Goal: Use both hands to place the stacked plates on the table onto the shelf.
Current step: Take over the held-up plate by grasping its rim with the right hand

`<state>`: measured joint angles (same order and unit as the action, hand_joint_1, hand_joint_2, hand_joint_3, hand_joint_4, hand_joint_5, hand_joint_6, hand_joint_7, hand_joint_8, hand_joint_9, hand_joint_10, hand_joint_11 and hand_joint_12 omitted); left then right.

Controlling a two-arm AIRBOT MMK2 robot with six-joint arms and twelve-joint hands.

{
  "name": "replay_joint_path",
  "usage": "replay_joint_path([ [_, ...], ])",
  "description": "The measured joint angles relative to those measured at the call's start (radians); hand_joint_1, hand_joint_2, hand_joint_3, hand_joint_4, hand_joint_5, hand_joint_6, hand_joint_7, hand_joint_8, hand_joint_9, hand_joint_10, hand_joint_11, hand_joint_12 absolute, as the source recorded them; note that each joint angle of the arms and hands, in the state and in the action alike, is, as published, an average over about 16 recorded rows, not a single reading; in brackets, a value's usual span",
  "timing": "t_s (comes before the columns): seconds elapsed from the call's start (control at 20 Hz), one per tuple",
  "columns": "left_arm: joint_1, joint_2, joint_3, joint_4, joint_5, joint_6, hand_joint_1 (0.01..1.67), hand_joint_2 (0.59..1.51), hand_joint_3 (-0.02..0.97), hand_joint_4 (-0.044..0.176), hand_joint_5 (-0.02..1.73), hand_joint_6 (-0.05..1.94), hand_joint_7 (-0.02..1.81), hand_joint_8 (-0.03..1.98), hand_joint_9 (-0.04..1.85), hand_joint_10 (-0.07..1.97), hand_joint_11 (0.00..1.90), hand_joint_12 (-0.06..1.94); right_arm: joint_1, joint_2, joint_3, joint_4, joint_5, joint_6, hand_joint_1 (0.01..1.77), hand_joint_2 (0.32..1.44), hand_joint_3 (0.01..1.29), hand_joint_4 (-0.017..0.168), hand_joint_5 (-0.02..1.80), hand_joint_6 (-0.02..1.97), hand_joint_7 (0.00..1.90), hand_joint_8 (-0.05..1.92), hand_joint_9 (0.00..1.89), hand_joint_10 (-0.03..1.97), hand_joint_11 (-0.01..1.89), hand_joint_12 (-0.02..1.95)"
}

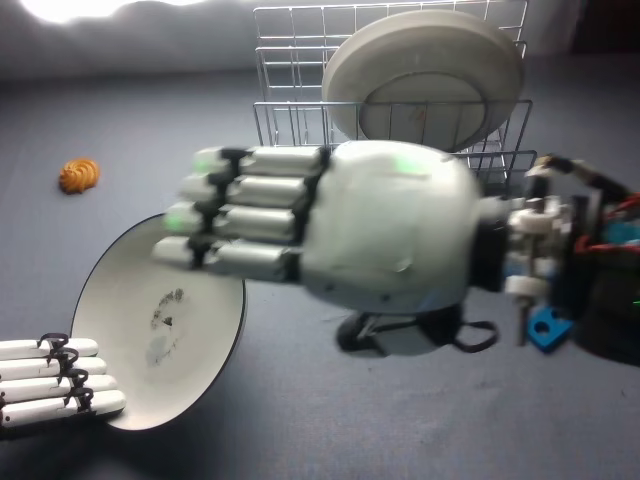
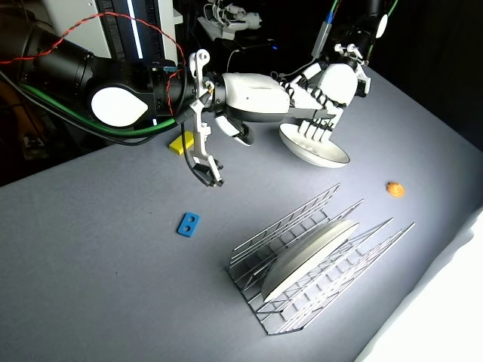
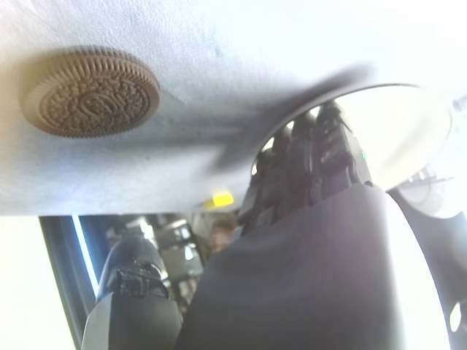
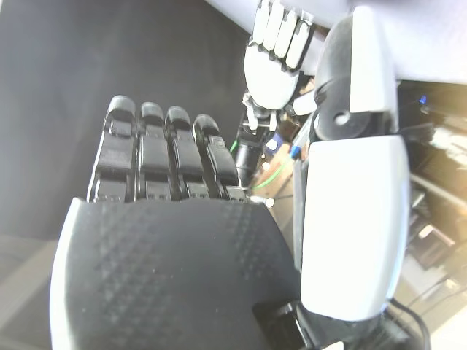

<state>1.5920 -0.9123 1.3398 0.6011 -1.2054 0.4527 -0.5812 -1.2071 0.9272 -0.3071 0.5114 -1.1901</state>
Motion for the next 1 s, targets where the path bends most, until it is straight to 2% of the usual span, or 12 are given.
replay_joint_path([
  [0.8, 0.003, 0.001, -0.011, 0.001, 0.001, 0.0, 0.01, 1.091, 0.01, -0.007, -0.01, -0.02, 0.01, 0.0, 0.02, 0.0, 0.01, -0.03, -0.019, -0.328, 0.282, 0.005, -0.071, -0.149, 1.1, 0.9, 0.02, 0.004, 0.02, 0.03, 0.01, 0.02, 0.02, 0.01, 0.02, 0.02],
  [0.9, 0.003, 0.001, -0.012, 0.001, 0.001, -0.001, 0.01, 1.091, 0.01, -0.007, -0.01, -0.02, 0.01, 0.0, 0.02, 0.0, 0.01, -0.03, -0.017, -0.356, 0.309, 0.006, -0.073, -0.155, 1.11, 0.9, 0.02, 0.004, 0.03, 0.03, 0.02, 0.02, 0.03, 0.01, 0.02, 0.06],
  [1.0, 0.003, 0.001, -0.013, 0.001, 0.001, -0.001, 0.01, 1.092, 0.01, -0.007, -0.01, -0.02, 0.01, 0.0, 0.02, 0.0, 0.01, -0.02, -0.014, -0.381, 0.334, 0.007, -0.077, -0.159, 1.12, 0.91, 0.02, 0.004, 0.06, 0.03, 0.06, 0.02, 0.06, 0.01, 0.02, 0.2],
])
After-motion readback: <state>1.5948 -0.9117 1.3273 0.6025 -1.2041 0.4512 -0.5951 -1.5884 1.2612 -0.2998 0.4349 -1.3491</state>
